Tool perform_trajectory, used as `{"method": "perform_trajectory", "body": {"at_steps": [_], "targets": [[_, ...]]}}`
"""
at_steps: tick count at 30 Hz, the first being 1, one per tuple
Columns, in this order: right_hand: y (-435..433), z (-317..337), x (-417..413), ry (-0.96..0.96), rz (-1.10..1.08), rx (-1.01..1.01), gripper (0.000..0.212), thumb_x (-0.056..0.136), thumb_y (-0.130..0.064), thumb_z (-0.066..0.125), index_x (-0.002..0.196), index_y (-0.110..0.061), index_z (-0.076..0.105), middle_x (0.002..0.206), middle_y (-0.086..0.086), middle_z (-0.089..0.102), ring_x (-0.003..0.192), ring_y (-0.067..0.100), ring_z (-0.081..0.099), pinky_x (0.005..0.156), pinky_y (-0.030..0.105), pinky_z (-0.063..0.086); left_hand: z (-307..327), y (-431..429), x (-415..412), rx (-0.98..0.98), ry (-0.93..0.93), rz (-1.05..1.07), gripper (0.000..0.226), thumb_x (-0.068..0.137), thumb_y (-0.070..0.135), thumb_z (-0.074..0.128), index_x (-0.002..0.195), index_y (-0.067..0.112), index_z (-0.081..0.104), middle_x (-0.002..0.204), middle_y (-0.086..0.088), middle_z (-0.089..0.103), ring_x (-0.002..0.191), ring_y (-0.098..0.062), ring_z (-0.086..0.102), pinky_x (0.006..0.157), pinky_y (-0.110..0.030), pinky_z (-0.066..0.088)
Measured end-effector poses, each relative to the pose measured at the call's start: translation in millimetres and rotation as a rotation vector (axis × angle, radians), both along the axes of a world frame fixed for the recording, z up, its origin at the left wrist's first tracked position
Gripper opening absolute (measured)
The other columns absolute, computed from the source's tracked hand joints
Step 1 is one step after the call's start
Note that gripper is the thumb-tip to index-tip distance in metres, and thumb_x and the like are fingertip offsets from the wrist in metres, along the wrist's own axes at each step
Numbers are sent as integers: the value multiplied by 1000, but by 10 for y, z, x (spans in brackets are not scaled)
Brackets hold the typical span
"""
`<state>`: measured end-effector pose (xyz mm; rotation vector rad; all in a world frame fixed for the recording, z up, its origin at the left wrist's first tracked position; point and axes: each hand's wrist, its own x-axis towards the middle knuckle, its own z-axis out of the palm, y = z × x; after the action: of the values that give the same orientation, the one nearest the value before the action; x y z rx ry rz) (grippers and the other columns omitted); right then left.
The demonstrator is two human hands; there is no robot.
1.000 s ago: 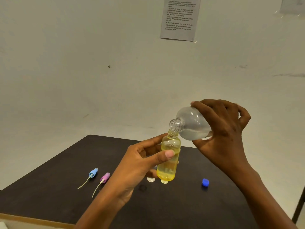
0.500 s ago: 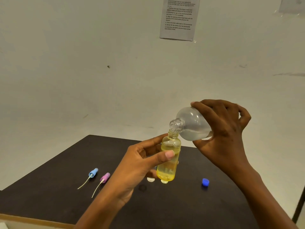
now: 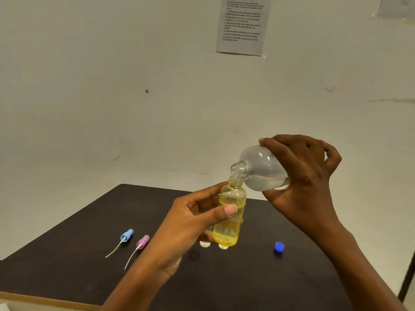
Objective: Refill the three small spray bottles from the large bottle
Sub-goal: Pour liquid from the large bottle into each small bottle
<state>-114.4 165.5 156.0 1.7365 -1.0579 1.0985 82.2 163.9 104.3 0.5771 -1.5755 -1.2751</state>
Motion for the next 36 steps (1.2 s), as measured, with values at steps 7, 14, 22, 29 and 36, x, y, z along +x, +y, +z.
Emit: {"method": "perform_trajectory", "body": {"at_steps": [7,14,22,29,36], "targets": [[8,2,-5,6,3,1,73,53,-19,71,120,-29,43,115,3,58,116,23,41,97,42,19,6,19,-6,11,6,2,49,63,28,71,112,30,65,105,0,73,95,-21,71,58,-28,56],[21,9,-2,6,2,-6,72,54,-20,71,120,-29,44,114,3,58,115,23,41,97,41,19,13,37,2,11,2,14,47,64,27,71,111,31,65,105,0,73,95,-22,71,75,-46,57],[25,20,-1,13,1,-9,73,53,-19,72,120,-29,44,114,3,58,115,23,42,97,41,19,28,53,-6,17,8,30,46,62,28,71,108,31,66,103,-1,74,94,-23,71,79,-50,55],[32,22,7,17,1,-6,72,53,-20,71,120,-29,44,114,3,58,114,22,42,96,41,19,14,48,3,13,7,17,48,62,29,71,110,31,66,104,0,73,95,-22,71,72,-41,57],[27,22,11,21,0,-9,74,52,-16,74,120,-28,45,113,4,58,114,23,42,96,40,19,13,42,5,9,15,14,47,62,28,71,108,31,66,104,0,74,94,-23,71,71,-39,57]]}}
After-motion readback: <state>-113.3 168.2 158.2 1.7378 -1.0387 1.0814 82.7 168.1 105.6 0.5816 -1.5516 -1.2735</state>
